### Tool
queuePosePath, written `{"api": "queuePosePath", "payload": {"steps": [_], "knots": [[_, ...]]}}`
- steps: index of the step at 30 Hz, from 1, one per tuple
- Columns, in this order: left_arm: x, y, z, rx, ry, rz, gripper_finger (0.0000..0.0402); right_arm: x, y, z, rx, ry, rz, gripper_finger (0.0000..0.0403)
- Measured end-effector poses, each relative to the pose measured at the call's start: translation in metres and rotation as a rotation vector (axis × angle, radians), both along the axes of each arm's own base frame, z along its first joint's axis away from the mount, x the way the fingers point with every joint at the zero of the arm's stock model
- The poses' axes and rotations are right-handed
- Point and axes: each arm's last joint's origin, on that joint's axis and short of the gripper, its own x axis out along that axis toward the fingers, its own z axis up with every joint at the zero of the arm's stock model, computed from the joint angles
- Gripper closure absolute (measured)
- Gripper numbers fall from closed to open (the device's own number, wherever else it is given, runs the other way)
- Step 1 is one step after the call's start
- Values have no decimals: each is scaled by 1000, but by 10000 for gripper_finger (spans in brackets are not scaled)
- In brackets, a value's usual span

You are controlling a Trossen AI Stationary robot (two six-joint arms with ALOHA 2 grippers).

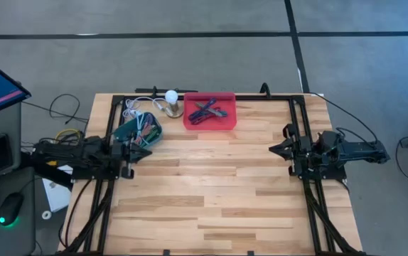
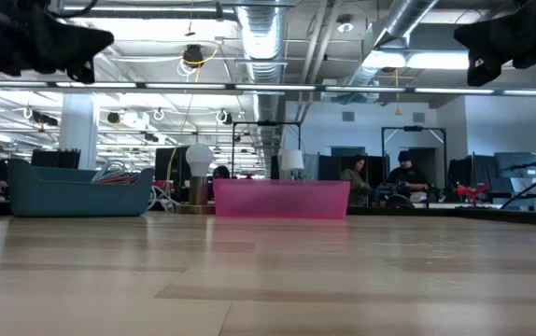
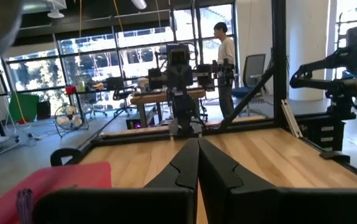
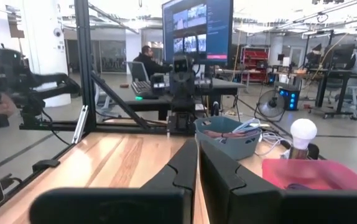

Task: Pick & Place USB Port
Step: Return to Home Position

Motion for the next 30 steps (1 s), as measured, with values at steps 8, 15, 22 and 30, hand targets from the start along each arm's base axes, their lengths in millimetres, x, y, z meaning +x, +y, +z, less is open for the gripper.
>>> {"api": "queuePosePath", "payload": {"steps": [8, 15, 22, 30], "knots": [[4, 1, -13, -50, 25, 49, 395, 0, 0, -3, 1, 30, 0, 392], [4, 1, -13, -50, 26, 49, 392, 0, 0, -6, 20, 58, 2, 392], [4, 1, -13, -49, 27, 50, 394, 1, 0, -11, 63, 93, 4, 392], [4, 1, -13, -53, 27, 53, 395, 12, 1, -41, 68, 85, 1, 392]]}}
